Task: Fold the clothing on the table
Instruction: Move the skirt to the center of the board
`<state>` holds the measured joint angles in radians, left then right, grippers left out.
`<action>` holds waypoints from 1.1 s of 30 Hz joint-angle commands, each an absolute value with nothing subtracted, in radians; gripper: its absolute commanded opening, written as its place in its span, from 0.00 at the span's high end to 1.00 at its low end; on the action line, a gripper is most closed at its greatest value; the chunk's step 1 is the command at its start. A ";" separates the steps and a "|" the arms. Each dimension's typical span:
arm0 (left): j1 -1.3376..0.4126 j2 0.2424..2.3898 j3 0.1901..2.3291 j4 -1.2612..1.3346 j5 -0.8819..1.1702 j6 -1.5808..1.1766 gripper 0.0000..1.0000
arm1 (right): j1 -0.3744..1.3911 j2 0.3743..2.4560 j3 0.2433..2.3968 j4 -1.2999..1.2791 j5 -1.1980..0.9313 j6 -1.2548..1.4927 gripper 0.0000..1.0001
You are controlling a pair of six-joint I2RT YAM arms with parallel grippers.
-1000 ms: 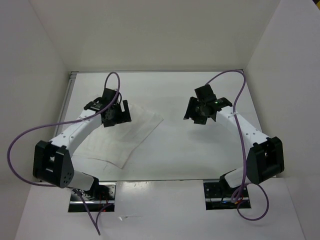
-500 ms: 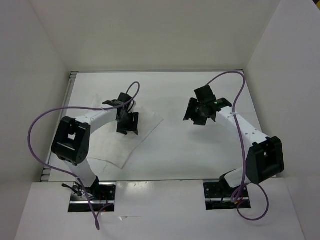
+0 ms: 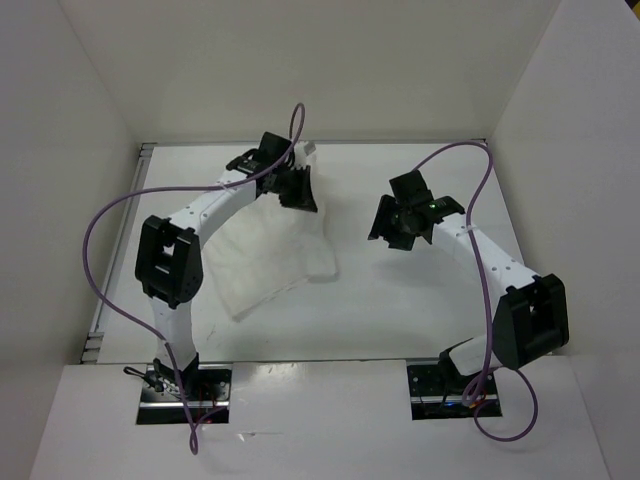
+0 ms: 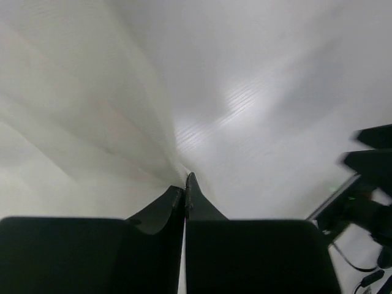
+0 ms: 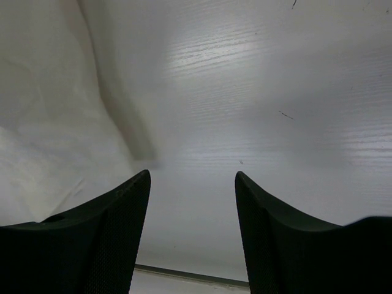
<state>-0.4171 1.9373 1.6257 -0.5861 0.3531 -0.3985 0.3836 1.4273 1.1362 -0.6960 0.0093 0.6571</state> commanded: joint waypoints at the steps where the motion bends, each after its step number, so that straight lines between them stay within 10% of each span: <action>1: -0.434 1.968 1.762 -0.516 0.602 -0.420 0.97 | 0.390 1.391 1.166 -0.669 0.032 0.661 0.37; 2: -0.434 1.968 1.763 -0.499 0.603 -0.432 0.85 | 0.390 1.391 1.166 -0.660 0.022 0.661 0.37; 3: -0.434 1.959 1.763 -0.499 0.585 -0.454 0.39 | 0.390 1.391 1.166 -0.660 0.021 0.661 0.37; 7: -0.396 1.918 1.659 -0.521 0.431 -0.463 0.14 | 0.390 1.425 1.166 -0.650 0.012 0.661 0.37; 21: -0.413 1.707 1.260 -0.523 0.260 -0.580 0.18 | 0.249 1.701 1.508 -0.712 0.209 0.499 0.41; 33: -0.308 2.038 1.382 -0.502 0.203 -0.603 0.31 | 0.219 1.726 1.508 -0.692 0.104 0.434 0.42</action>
<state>-0.3202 1.9499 1.3235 -0.5270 0.2600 -0.6117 0.2264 1.7123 1.4979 -0.6983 0.1314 0.4702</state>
